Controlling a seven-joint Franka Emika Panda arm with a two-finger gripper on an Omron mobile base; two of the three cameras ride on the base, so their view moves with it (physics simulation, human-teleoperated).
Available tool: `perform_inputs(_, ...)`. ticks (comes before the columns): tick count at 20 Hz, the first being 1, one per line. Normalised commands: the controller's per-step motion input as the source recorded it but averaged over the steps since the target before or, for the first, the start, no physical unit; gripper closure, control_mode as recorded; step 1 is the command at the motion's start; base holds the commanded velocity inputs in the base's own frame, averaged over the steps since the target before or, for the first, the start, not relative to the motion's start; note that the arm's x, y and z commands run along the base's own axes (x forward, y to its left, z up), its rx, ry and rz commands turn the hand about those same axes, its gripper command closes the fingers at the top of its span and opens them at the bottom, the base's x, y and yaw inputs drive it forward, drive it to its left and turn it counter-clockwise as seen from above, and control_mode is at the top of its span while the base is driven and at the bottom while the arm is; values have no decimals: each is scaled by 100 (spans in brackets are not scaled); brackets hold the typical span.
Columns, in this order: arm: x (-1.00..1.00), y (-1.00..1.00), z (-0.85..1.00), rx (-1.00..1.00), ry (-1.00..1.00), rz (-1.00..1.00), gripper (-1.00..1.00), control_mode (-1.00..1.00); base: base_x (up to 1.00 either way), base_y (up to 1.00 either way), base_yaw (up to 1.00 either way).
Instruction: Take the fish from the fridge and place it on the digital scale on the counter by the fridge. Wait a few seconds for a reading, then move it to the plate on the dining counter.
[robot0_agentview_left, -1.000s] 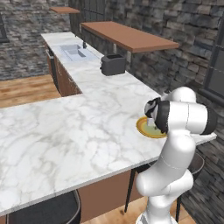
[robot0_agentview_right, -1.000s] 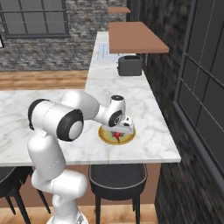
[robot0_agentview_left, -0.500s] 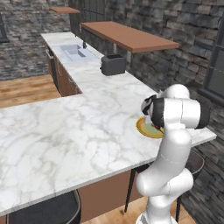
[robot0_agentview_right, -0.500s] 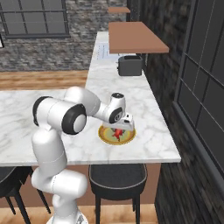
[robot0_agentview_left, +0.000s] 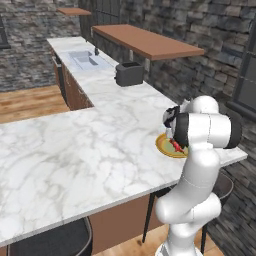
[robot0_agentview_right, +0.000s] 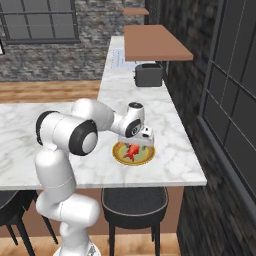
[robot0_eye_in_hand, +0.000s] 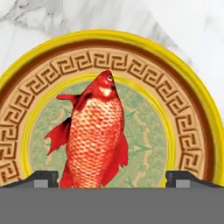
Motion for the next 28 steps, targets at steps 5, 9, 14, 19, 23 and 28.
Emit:
perform_inputs(5, -72, 21, 78, 0, -11, 0, -100, -100, 0, 0, 0)
perform_inputs(9, -87, 45, 98, 0, -8, 0, -100, -100, 0, 0, 0)
perform_inputs(14, -100, 61, 85, 0, -1, 0, -100, -100, 0, 0, 0)
perform_inputs(19, -100, 66, 70, 0, 0, 0, -100, -100, 0, 0, 0)
perform_inputs(23, -100, 67, 61, 0, 0, 0, -100, -100, 0, 0, 0)
perform_inputs(28, -100, 73, 55, 0, 0, 0, -100, -100, 0, 0, 0)
